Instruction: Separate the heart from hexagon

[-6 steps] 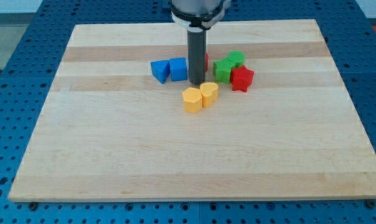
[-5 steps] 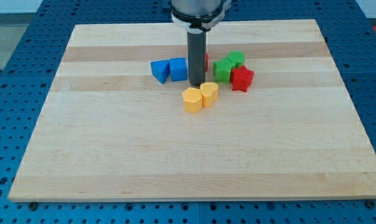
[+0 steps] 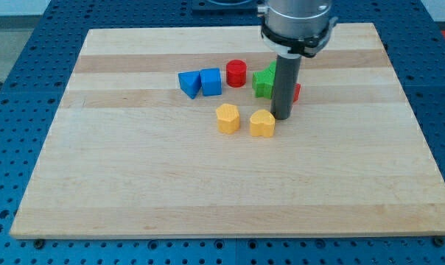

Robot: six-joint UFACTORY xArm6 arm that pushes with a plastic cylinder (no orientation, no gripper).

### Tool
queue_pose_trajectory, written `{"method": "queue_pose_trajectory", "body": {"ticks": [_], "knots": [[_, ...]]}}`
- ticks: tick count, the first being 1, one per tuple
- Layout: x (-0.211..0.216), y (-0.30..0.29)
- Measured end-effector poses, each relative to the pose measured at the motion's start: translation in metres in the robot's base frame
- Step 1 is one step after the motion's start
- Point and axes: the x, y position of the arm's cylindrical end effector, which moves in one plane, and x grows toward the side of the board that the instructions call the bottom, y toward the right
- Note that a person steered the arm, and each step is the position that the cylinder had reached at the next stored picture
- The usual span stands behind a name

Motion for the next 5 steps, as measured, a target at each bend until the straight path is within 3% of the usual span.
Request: {"method": "queue_pose_trajectory", "body": {"ticks": [2,4,5], "knots": [[-0.017,0.004],[-0.003,0.004],[-0.004,-0.034]]}}
